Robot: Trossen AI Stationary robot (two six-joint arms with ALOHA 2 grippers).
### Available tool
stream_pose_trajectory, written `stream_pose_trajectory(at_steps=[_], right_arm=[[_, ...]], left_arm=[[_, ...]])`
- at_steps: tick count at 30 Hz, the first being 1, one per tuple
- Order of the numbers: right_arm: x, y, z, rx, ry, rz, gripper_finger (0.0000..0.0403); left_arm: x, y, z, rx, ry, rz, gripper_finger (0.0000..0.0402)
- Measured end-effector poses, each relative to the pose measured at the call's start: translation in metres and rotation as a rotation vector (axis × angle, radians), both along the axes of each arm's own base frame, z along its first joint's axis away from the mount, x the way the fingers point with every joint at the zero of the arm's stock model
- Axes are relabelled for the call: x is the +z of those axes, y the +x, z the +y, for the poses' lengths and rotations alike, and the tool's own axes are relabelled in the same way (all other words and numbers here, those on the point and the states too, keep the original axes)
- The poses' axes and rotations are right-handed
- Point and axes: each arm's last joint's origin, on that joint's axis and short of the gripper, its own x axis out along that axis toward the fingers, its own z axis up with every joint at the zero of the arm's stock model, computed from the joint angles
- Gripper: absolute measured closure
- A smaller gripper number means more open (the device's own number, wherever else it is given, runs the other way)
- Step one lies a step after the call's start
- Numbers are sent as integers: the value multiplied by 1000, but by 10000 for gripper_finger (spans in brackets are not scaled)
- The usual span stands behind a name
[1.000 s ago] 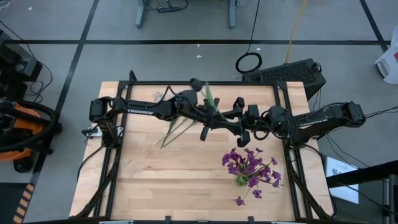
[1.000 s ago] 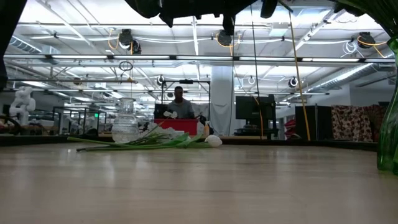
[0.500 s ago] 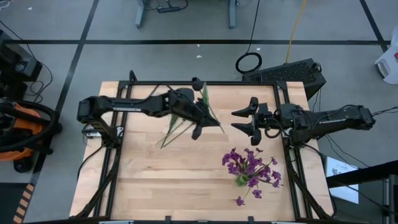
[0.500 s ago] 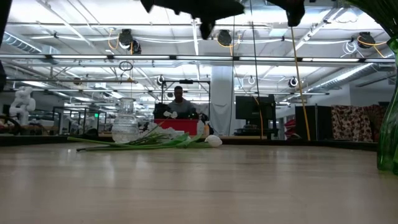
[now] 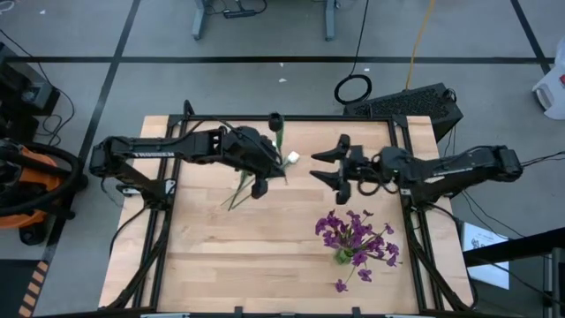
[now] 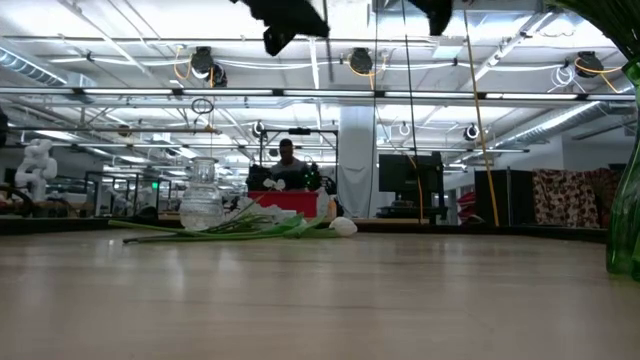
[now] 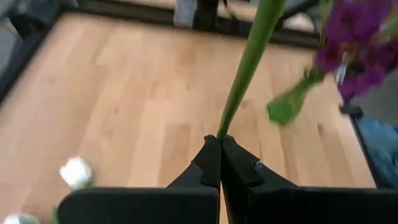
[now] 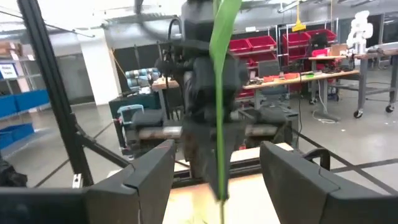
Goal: Sort flowers into vase by color
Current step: Put the black tulip into the green vase
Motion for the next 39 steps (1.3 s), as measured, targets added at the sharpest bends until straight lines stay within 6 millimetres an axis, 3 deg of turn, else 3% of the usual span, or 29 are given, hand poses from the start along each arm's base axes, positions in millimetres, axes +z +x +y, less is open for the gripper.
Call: stream_pose_trajectory(at_steps=[8,14,21,31,39], right_arm=[[2,55,-8,81,-21,95,177],[2,78,-8,99,-49,99,177],[6,83,-7,122,-70,81,191],[6,83,-7,123,-74,82,280],[6,83,-6,125,-78,82,318]], left_arm=[[-4,-2,-19,-57,-1,52,400],[-9,-6,-27,-58,30,117,400],[-11,-8,-29,-52,42,149,400],[-11,-8,-29,-62,61,147,400],[-11,-7,-29,-60,63,145,400]])
